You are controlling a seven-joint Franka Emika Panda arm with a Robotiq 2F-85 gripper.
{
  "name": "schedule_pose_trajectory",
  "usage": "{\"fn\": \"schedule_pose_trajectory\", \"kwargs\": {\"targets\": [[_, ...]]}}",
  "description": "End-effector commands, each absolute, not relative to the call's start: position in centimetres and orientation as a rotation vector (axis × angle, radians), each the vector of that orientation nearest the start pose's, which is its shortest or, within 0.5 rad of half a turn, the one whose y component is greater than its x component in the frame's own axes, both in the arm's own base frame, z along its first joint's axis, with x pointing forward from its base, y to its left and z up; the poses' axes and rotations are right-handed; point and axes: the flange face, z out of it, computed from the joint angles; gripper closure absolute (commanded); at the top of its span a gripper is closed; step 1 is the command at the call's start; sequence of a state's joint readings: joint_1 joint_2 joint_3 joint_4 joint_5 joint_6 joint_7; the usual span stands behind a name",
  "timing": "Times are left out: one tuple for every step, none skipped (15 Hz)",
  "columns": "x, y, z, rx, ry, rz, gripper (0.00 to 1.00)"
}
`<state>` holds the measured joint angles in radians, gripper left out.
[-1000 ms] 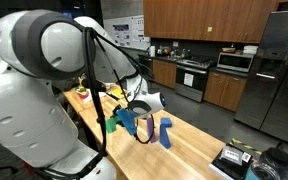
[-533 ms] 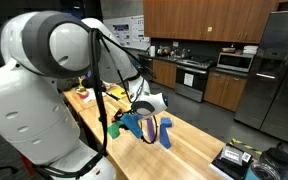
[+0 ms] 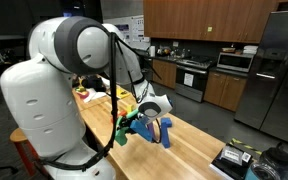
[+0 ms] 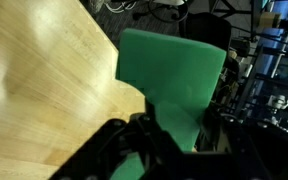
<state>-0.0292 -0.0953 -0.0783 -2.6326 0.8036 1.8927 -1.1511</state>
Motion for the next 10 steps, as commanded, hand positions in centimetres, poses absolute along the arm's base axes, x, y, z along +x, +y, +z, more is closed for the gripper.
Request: {"fn": "schedule_pose_trajectory", "kwargs": {"targets": [[37.8, -0.3, 25.0, -2.154, -0.675, 0.102, 0.79], [37.3, 0.7, 25.3, -2.163, -0.637, 0.109, 0.79], [37.3, 0.7, 25.3, -2.161, -0.640, 0.109, 0.54], [37.2, 0.8, 25.2, -2.161, -0.640, 0.111, 0.54], [37.2, 0.8, 25.1, -2.160, -0.640, 0.114, 0.54], [37.2, 0.8, 25.1, -2.160, -0.640, 0.116, 0.54], [37.2, 0.8, 25.0, -2.159, -0.640, 0.117, 0.54], [37.2, 0.9, 25.0, -2.159, -0.640, 0.117, 0.54], [37.2, 0.9, 25.0, -2.159, -0.640, 0.118, 0.79], [37.2, 0.9, 24.8, -2.156, -0.638, 0.123, 0.79]]}}
